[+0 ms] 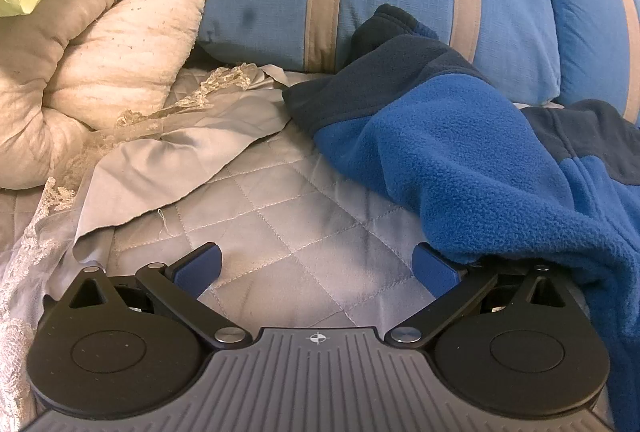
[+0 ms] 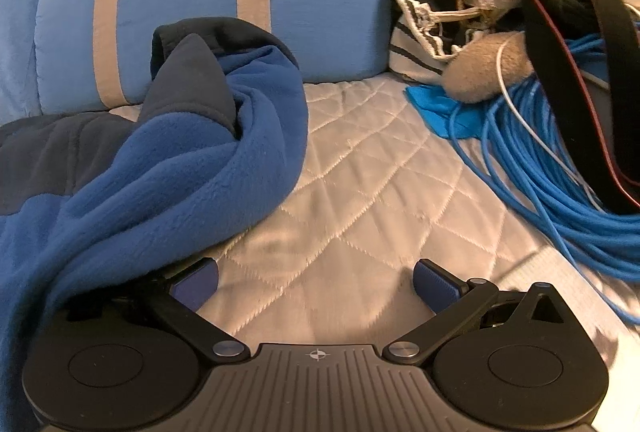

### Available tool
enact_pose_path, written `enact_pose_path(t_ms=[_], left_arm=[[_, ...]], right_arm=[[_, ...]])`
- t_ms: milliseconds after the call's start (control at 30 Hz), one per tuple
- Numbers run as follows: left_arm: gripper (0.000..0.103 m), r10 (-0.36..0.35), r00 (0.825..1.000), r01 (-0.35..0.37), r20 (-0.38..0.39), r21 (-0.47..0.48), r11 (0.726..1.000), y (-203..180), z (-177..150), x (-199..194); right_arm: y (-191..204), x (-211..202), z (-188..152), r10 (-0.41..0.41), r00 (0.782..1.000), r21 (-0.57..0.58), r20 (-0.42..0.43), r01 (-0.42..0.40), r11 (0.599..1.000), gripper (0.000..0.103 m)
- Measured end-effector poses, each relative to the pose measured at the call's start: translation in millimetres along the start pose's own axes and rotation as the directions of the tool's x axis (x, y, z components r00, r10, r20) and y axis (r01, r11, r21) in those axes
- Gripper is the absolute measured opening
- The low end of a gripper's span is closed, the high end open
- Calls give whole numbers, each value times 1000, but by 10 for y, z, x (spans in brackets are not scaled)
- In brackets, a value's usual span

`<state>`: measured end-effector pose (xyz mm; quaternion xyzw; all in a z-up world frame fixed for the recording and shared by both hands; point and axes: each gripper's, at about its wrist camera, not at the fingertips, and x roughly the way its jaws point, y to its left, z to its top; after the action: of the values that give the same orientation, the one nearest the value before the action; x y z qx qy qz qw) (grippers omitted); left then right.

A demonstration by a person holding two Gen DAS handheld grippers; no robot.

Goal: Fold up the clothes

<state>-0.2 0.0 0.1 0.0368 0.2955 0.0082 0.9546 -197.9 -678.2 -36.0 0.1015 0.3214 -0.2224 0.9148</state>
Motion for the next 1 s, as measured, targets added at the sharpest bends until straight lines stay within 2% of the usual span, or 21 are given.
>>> enact_pose_path(t_ms=[100, 200, 333, 467, 567, 633, 667, 700, 767, 867, 1000], left_arm=[[103, 9, 1000, -9, -5, -1, 1000, -5, -6, -31], [103, 18, 1000, -18, -10, -2, 1000, -11, -12, -61], [103, 31, 999, -31, -17, -3, 1000, -18, -20, -102], [103, 43, 999, -43, -24, -4, 999, -25, -28, -143], [103, 21, 998, -21, -67, -7, 1000, -9, -26, -277], [103, 18, 994, -15, -105, 38, 999, -7, 4, -415], [103, 47, 994, -39, -103, 77, 996, -23, 12, -508], [103, 76, 993, -65, -87, 124, 990, -44, 29, -614], [103, 87, 996, -80, -23, 199, 977, -66, 98, -895], [103, 65, 995, -81, 81, 213, 974, -85, 289, -1338], [103, -3, 981, -39, 194, 212, 977, -223, 560, -1882]], right_arm=[[-47, 11, 23, -1, 1000, 13, 11, 1, 1000, 103], [-158, -100, -95, -33, 996, 34, 78, 30, 999, 103], [-40, -325, -283, -100, 983, 49, 153, 93, 994, 103], [-90, -361, -323, -77, 986, 82, 151, 65, 995, 103], [-6, -360, -319, -103, 984, 67, 148, 94, 993, 103], [11, -356, -327, -109, 983, 66, 149, 100, 993, 103], [6, -354, -334, -108, 983, 68, 150, 98, 993, 103], [-5, -352, -339, -105, 983, 69, 151, 95, 993, 103], [-11, -347, -342, -102, 983, 73, 152, 92, 993, 103], [-25, -342, -344, -95, 983, 81, 154, 84, 993, 103], [-28, -341, -344, -94, 983, 81, 155, 83, 993, 103]])
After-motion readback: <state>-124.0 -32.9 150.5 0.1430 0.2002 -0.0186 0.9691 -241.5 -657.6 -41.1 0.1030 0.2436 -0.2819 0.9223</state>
